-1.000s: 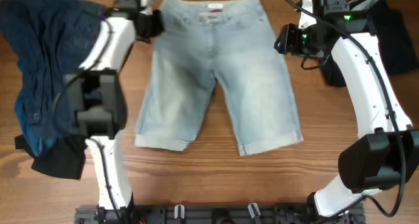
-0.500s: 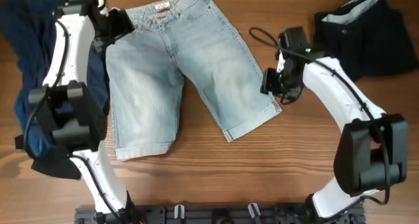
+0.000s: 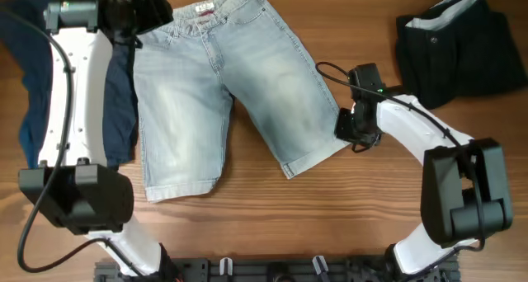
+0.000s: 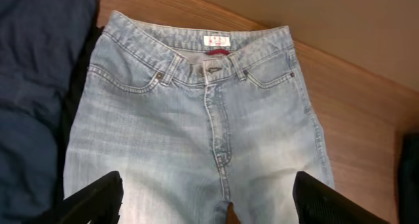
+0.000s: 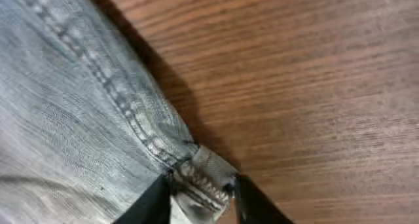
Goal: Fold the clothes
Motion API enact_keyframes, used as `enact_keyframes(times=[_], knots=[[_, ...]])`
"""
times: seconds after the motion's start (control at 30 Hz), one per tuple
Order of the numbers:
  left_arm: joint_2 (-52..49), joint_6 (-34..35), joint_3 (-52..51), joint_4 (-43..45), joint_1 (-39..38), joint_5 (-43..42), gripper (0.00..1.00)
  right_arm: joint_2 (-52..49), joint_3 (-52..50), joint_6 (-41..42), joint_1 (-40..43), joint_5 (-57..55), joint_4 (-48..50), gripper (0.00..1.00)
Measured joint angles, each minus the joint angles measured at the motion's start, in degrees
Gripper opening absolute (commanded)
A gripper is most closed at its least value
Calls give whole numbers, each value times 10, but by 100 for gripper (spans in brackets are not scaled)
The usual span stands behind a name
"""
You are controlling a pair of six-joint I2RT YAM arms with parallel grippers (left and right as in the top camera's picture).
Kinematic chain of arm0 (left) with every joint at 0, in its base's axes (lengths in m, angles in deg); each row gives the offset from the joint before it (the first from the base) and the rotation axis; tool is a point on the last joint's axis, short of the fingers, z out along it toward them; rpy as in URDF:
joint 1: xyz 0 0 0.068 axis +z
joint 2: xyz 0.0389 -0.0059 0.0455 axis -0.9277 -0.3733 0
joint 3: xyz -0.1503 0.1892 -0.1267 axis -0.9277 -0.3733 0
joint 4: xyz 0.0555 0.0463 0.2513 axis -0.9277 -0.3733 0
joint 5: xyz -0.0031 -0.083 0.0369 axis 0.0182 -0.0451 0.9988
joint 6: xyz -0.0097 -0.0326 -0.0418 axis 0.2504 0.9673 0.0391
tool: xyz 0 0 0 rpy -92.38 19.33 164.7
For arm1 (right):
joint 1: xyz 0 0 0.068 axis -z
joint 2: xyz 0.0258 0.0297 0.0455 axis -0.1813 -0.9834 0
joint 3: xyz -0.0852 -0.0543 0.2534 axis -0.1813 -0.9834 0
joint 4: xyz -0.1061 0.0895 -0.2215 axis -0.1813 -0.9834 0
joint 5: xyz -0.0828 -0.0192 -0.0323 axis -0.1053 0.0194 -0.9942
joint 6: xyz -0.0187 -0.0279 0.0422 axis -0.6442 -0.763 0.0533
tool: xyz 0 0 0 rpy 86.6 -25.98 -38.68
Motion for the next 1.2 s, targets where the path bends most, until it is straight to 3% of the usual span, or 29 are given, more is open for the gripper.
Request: enact_keyframes(times=[0.17,0.53,0.63,0.8,0.97,1.1,1.13,1.17,1.2], knots=[[3,-12,0,-11,-17,0,82,-3,-1,24,2,0,48,4],[3,-15,0,-12,-54,0,83,-33,5,18,124,8,320,4],[3,-15,0,-11,-66,2,83,-103,74,-3,133,9,341,5],[3,-15,0,-15,-73,12,83,-244,284,-39,133,14,264,4],[3,-15,0,-16,-73,24,83,-293,463,-67,135,13,207,4],[3,-16,0,-12,-73,32,83,-293,535,-74,143,6,190,5],[3,-17,0,-9,-73,33,83,-293,540,-75,149,4,176,31],[3,-17,0,-7,-73,35,82,-293,542,-75,155,3,159,74],[3,-17,0,-6,-73,37,82,-293,542,-76,161,2,141,99]])
